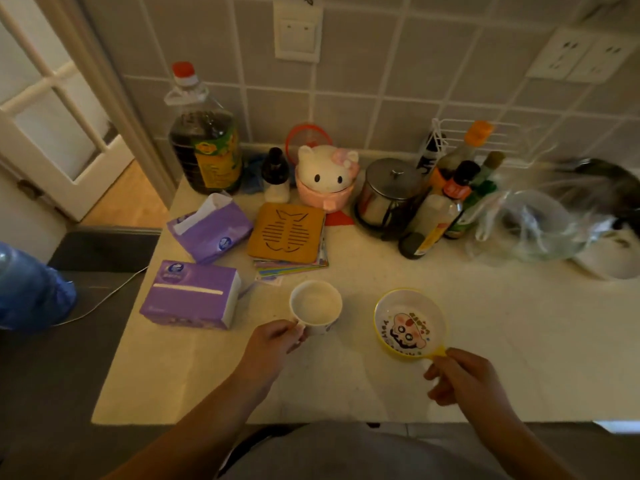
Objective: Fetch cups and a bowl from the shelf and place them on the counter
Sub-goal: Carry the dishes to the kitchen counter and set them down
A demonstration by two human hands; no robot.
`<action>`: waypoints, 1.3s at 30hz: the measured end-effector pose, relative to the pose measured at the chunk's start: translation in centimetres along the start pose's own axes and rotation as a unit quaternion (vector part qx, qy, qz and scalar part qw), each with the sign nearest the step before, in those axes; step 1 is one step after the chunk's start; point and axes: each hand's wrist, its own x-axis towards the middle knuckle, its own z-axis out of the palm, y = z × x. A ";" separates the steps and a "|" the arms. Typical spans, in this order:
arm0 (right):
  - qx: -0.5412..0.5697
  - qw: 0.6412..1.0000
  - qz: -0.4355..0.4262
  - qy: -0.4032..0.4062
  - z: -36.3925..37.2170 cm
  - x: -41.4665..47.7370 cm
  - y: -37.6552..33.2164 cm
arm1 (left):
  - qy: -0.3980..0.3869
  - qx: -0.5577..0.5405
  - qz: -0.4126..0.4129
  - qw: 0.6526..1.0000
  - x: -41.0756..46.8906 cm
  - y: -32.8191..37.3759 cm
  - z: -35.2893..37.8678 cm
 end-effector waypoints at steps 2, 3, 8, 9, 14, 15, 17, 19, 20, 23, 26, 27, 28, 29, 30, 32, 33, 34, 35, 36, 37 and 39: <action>0.004 1.000 0.002 0.010 -0.3 0.0 -0.2 | -0.003 0.006 -0.001 1.000 0.8 0.0 0.3; 0.004 1.000 0.002 0.014 -0.4 0.1 -0.3 | -0.006 0.006 -0.002 1.000 1.2 0.0 0.4; -0.002 1.000 0.000 0.021 -1.1 0.7 -0.5 | -0.011 0.038 0.004 0.999 2.3 -0.1 0.5; -0.002 1.000 -0.003 0.021 -1.2 0.8 -0.5 | -0.012 0.055 0.010 0.998 2.4 -0.1 0.6; -0.006 1.000 -0.009 0.013 -1.5 1.2 -0.6 | -0.012 0.151 0.025 0.988 2.8 -0.1 0.9; -0.008 1.000 -0.011 0.011 -1.5 1.3 -0.6 | -0.008 0.171 0.031 0.985 2.8 -0.2 0.9; -0.009 1.000 -0.015 0.008 -1.5 1.5 -0.7 | 0.003 0.210 0.052 0.976 2.8 -0.5 0.9; -0.011 1.000 -0.017 0.007 -1.5 1.7 -0.7 | 0.011 0.245 0.070 0.967 2.9 -0.7 0.9; -0.010 1.000 -0.017 0.006 -1.5 1.8 -0.7 | 0.015 0.266 0.080 0.960 2.9 -0.8 0.8; -0.006 1.000 -0.017 0.000 -1.4 2.0 -0.5 | 0.026 0.317 0.106 0.942 2.8 -0.9 0.8; -0.004 1.000 -0.020 -0.003 -1.3 2.0 -0.2 | 0.032 0.330 0.113 0.936 2.7 -0.9 0.7; -0.003 1.000 -0.020 -0.003 -1.2 2.1 -0.1 | 0.032 0.331 0.119 0.936 2.6 -1.0 0.7; -0.004 1.000 -0.019 -0.003 -1.1 2.1 0.1 | 0.032 0.331 0.125 0.935 2.5 -1.1 0.7; -0.005 1.000 -0.017 -0.004 -1.1 2.1 0.2 | 0.032 0.337 0.134 0.931 2.4 -1.3 0.6; -0.006 1.000 -0.015 -0.005 -1.0 2.1 0.4 | 0.036 0.352 0.147 0.924 2.2 -1.5 0.5; -0.008 1.000 -0.013 -0.008 -0.8 2.3 0.8 | 0.067 0.411 0.193 0.889 1.7 -2.1 0.0; -0.008 1.000 -0.012 -0.008 -0.7 2.4 1.0 | 0.086 0.460 0.211 0.858 1.5 -2.6 -0.3; -0.007 1.000 -0.009 -0.006 -0.6 2.5 1.2 | 0.093 0.515 0.211 0.825 1.4 -3.1 -0.7; -0.005 1.000 -0.006 -0.004 -0.5 2.7 1.4 | 0.085 0.565 0.191 0.798 1.2 -3.7 -1.1; -0.002 1.000 -0.004 -0.002 -0.5 2.9 1.5 | 0.068 0.600 0.161 0.781 1.0 -4.3 -1.5; 0.001 1.000 -0.003 -0.003 -0.4 3.2 1.6 | 0.051 0.620 0.137 0.771 0.9 -4.8 -1.8; 0.004 1.000 -0.002 -0.006 -0.3 3.5 1.8 | 0.040 0.637 0.127 0.760 0.6 -5.7 -2.4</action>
